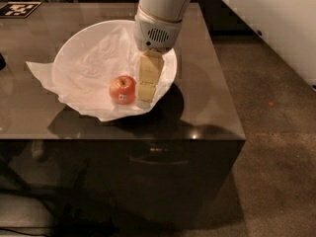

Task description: Pick apple from white bowl

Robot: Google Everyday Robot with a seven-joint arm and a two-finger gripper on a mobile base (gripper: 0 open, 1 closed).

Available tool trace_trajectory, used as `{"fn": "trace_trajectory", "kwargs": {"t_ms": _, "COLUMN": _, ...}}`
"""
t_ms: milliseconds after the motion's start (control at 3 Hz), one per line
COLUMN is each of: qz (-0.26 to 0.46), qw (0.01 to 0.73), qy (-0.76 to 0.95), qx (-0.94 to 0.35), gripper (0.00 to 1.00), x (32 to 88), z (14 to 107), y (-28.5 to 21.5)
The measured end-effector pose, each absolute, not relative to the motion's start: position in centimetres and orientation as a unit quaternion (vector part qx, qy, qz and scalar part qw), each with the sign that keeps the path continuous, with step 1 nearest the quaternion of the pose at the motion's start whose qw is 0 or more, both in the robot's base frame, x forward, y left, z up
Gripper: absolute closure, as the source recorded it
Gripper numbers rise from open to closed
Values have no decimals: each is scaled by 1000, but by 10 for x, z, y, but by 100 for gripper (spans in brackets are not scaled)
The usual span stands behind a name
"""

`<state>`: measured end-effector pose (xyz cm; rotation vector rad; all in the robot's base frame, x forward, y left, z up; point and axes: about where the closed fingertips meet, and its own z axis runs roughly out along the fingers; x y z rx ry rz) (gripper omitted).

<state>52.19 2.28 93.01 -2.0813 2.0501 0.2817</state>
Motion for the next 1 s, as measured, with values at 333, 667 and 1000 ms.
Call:
{"fn": "trace_trajectory", "kwargs": {"t_ms": 333, "qz": 94, "qw": 112, "qy": 695, "qx": -704, "gripper": 0, "x": 525, "z": 931, "y": 25}}
{"fn": "trace_trajectory", "kwargs": {"t_ms": 667, "qz": 94, "qw": 131, "qy": 696, "qx": -700, "gripper": 0, "x": 522, "z": 943, "y": 27}}
{"fn": "trace_trajectory", "kwargs": {"t_ms": 1000, "qz": 99, "qw": 148, "qy": 690, "qx": -701, "gripper": 0, "x": 532, "z": 964, "y": 56}}
